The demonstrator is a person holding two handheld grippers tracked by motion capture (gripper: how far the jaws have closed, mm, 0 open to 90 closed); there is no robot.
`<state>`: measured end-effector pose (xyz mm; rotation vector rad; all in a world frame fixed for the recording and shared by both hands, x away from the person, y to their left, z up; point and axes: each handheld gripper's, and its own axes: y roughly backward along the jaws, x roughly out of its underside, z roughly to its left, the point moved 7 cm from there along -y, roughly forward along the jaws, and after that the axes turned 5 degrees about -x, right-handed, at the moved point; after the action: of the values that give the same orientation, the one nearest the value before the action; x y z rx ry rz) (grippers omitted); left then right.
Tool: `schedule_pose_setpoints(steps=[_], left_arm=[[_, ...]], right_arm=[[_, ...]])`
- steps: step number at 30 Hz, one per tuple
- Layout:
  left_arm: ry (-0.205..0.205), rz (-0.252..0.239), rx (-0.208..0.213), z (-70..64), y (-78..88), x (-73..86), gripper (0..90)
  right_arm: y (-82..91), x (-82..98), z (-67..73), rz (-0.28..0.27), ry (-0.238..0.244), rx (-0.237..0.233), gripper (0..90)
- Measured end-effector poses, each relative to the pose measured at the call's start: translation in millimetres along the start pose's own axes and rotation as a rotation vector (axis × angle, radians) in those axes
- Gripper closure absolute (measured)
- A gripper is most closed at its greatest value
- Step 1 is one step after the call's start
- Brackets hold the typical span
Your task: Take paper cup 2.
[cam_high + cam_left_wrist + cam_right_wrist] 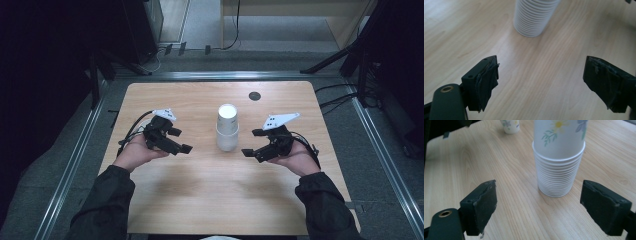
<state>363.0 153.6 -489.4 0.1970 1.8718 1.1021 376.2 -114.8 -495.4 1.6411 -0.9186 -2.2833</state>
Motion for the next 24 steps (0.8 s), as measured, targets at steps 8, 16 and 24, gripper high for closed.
schedule_pose_setpoints(steps=[8,16,24], left_arm=[[-0.015,-0.004,-0.008,-6.8,-3.1,8.4,13.3],[-0.032,-0.018,-0.009,-11.9,-4.2,15.5,13.4],[-0.040,-0.007,-0.001,-15.7,-9.0,22.1,13.6]], right_arm=[[3.8,-15.1,-13.9,0.025,-0.015,0.003,17.7],[2.9,-35.5,-23.3,0.084,0.035,-0.028,22.4],[5.1,-54.5,-30.0,0.124,0.067,-0.044,22.5]])
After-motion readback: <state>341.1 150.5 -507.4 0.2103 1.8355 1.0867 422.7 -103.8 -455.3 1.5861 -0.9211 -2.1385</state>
